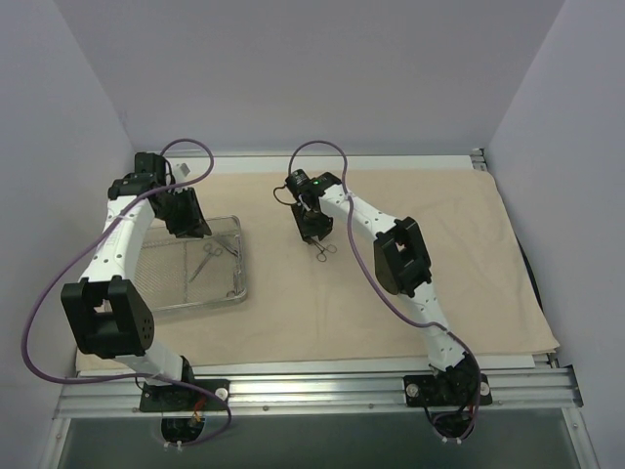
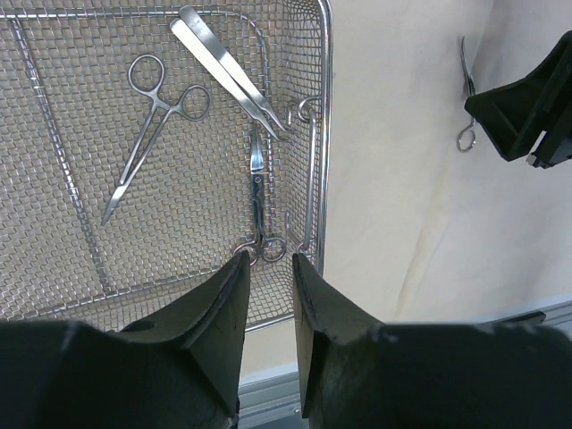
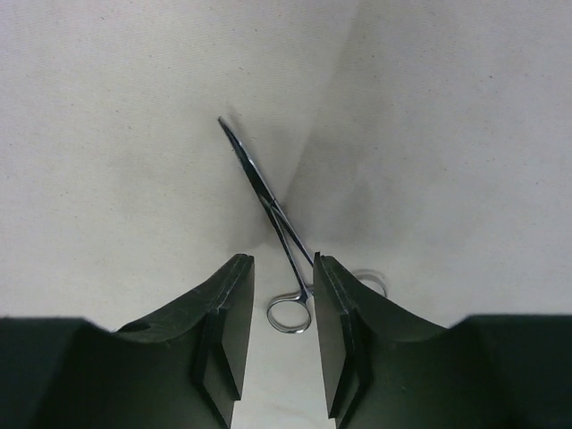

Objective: Open and lay out the surgical kit
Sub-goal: Place the medical item in the surgical kit, then pick up the medical item from the container, then place the medical item in the surgical kit, then pick up the medical item from the container, then place the medical item in the surgical kit.

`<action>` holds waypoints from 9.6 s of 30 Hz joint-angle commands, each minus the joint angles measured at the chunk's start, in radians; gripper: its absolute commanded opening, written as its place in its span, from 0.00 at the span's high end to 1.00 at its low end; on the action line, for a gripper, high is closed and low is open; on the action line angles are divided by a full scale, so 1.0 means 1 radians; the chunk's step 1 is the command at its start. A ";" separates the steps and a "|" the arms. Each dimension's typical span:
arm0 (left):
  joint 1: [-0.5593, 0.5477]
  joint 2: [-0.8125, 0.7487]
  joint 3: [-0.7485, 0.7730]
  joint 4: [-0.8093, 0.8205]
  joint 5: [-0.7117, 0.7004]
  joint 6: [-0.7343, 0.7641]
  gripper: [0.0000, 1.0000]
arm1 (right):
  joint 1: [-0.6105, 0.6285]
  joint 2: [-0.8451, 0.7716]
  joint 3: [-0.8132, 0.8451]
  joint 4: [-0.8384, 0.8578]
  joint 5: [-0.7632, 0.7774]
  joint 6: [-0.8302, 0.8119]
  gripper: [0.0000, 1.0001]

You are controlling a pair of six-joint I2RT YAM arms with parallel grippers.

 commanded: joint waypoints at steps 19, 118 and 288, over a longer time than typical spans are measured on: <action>0.023 0.005 -0.020 0.023 0.047 0.008 0.65 | 0.013 -0.001 -0.020 0.024 0.018 -0.146 0.66; -0.026 0.386 0.144 -0.092 -0.385 0.057 0.70 | -0.493 -0.603 -0.416 0.283 -0.067 -0.103 0.01; -0.353 0.051 0.198 0.088 0.336 0.137 0.98 | -0.214 -0.473 -0.312 0.662 -0.908 0.318 0.34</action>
